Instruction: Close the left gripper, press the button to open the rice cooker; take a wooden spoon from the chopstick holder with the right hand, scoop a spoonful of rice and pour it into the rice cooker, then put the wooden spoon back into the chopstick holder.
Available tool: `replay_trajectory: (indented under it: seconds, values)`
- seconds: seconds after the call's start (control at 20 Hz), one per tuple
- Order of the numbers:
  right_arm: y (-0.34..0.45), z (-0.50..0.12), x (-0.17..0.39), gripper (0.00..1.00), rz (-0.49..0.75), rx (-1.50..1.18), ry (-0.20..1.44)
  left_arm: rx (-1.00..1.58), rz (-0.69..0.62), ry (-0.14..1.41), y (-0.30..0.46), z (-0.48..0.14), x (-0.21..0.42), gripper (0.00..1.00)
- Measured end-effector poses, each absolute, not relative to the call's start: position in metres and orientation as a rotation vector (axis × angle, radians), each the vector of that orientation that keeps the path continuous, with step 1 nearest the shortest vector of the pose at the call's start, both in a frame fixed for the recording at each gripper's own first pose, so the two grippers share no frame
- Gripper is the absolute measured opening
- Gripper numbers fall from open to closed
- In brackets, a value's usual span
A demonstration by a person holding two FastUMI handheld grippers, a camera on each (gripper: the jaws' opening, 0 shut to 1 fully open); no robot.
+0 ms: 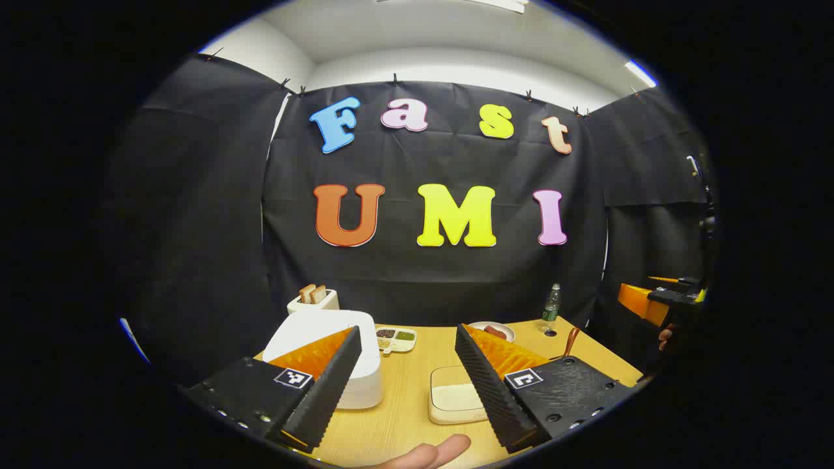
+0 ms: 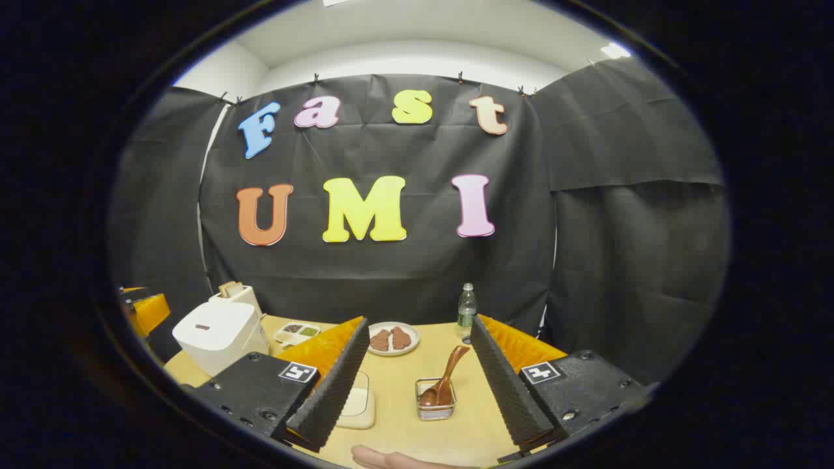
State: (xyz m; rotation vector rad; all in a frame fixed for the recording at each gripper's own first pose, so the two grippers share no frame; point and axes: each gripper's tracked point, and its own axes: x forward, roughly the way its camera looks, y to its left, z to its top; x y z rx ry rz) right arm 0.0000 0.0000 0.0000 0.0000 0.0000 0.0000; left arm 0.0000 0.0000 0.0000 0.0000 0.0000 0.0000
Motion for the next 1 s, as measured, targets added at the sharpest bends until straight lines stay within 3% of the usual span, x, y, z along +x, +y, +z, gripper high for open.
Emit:
replay_trajectory:
  seconds: [0.05, 1.0]
  values:
    - [0.001, 0.000, -0.001, 0.97, 0.005, 0.000, -0.001, -0.002, 0.008, 0.000, 0.003, 0.000, 0.000, 0.92]
    - [-0.003, -0.009, -0.008, 0.98, 0.009, -0.004, -0.030, -0.014, 0.084, -0.052, 0.030, 0.015, 0.011, 0.92]
